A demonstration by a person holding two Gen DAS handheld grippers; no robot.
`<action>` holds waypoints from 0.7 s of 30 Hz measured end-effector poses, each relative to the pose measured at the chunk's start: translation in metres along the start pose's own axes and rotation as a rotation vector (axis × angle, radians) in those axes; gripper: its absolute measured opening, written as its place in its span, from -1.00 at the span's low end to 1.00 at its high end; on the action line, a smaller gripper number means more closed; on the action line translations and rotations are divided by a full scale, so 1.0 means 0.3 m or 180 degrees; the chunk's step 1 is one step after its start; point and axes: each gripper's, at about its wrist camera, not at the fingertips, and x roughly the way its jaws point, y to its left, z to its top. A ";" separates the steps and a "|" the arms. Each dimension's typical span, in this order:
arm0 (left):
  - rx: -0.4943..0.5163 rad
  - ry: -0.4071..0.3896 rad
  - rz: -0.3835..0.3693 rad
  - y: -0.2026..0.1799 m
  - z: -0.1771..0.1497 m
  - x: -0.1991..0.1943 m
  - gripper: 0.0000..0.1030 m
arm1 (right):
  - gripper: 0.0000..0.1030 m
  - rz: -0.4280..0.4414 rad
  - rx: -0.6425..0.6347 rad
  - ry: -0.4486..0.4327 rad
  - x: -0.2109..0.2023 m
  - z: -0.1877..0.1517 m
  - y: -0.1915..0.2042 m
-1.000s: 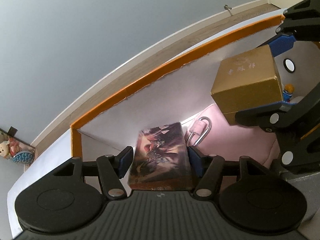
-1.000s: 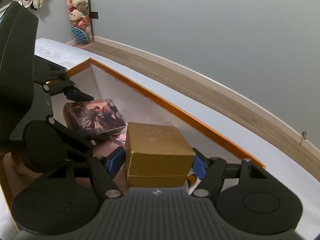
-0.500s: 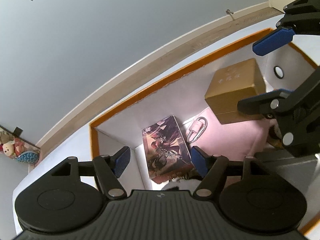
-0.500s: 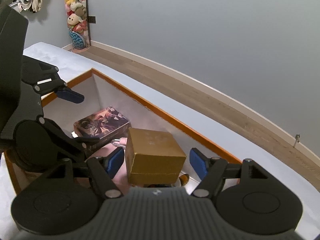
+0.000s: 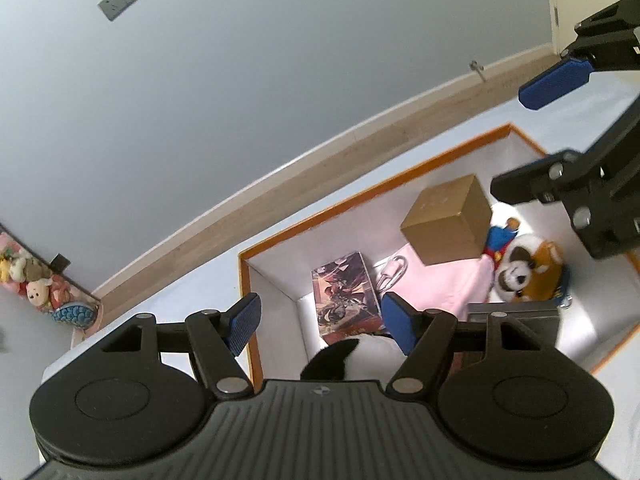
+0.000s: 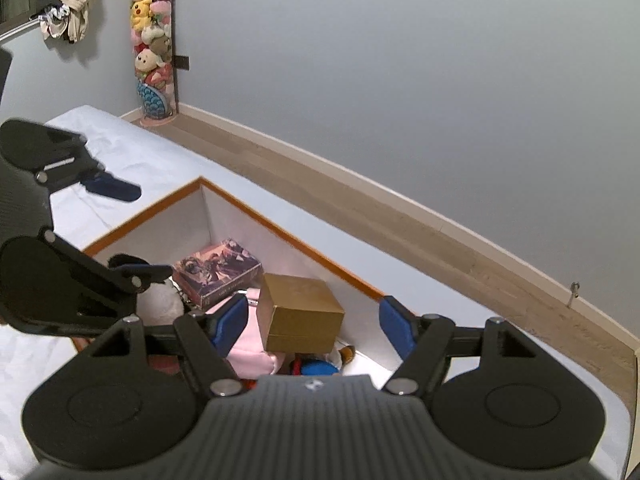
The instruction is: Organize objects
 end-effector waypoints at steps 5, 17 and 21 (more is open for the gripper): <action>-0.0322 -0.0321 -0.0047 -0.026 -0.020 -0.160 0.58 | 0.45 -0.0009 0.0044 -0.0157 -0.130 0.023 -0.010; -0.1282 -0.0766 -0.0016 -0.110 -0.145 -0.518 0.58 | 0.49 0.0033 0.0089 -0.0546 -0.393 -0.025 0.029; -0.1322 -0.0786 0.0021 -0.155 -0.162 -0.570 0.59 | 0.51 0.0074 0.0165 -0.0669 -0.445 -0.053 0.046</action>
